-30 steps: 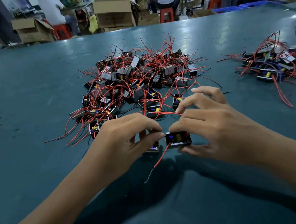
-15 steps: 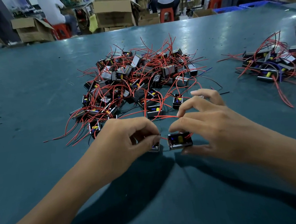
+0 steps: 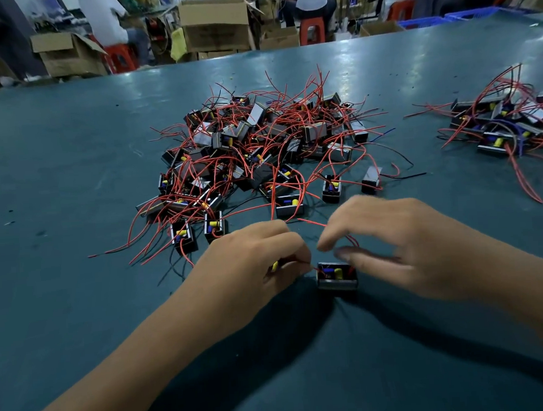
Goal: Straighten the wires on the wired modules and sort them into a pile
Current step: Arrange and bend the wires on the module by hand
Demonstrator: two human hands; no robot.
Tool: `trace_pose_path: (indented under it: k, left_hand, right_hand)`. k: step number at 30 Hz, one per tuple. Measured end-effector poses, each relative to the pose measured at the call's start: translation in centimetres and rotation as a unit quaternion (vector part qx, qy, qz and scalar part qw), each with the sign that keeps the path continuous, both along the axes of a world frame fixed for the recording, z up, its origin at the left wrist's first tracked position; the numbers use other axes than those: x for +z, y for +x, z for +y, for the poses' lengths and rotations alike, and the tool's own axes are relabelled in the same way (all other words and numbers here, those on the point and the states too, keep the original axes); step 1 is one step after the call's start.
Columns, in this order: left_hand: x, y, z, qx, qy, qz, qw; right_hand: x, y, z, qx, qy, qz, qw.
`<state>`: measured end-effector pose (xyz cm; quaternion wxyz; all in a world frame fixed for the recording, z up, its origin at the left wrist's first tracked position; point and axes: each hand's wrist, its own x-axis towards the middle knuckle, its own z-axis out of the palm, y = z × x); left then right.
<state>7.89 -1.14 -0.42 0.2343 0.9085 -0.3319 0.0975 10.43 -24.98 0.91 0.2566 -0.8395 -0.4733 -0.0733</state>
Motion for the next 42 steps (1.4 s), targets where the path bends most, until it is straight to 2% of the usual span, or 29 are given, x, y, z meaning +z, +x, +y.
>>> trace_pose_path:
  k: [4, 7, 12, 16, 20, 25, 29, 33, 36, 42]
  left_hand:
    - [0.1, 0.3, 0.4, -0.006, -0.038, 0.024, 0.999]
    - [0.1, 0.4, 0.6, 0.0, -0.084, 0.053, 0.995]
    - [-0.1, 0.4, 0.1, -0.004, -0.197, 0.173, 0.965]
    - [-0.5, 0.6, 0.2, 0.013, -0.256, 0.213, 0.943]
    - [-0.5, 0.9, 0.2, 0.025, -0.305, 0.217, 0.927]
    - [0.5, 1.8, 1.7, 0.083, -0.374, 0.135, 0.914]
    - [1.0, 1.9, 2.6, 0.096, -0.342, 0.128, 0.926]
    - [0.3, 1.4, 2.0, 0.085, -0.246, 0.151, 0.954]
    - [-0.6, 1.1, 1.2, 0.106, -0.194, 0.125, 0.967]
    - [-1.8, 1.2, -0.1, 0.144, -0.173, 0.125, 0.966]
  right_hand:
    - [-0.3, -0.3, 0.4, 0.041, -0.024, 0.07, 0.996]
    - [-0.1, -0.5, 0.5, 0.037, 0.0, 0.107, 0.994]
    - [-1.0, -0.9, 1.9, -0.074, 0.113, 0.17, 0.976]
    - [-1.8, -1.2, 2.7, -0.118, 0.106, 0.166, 0.973]
    - [-1.8, -1.3, 2.8, -0.138, 0.066, 0.132, 0.979]
    - [-1.6, -1.3, 2.0, -0.179, -0.006, 0.098, 0.979]
    - [-1.6, -1.1, 1.7, -0.192, -0.022, 0.096, 0.976]
    - [-2.0, -1.1, 2.0, -0.193, -0.027, 0.081, 0.977]
    - [-2.2, -0.9, 2.0, -0.195, -0.032, 0.078, 0.977]
    - [-2.4, -0.9, 2.0, -0.203, -0.007, 0.081, 0.976]
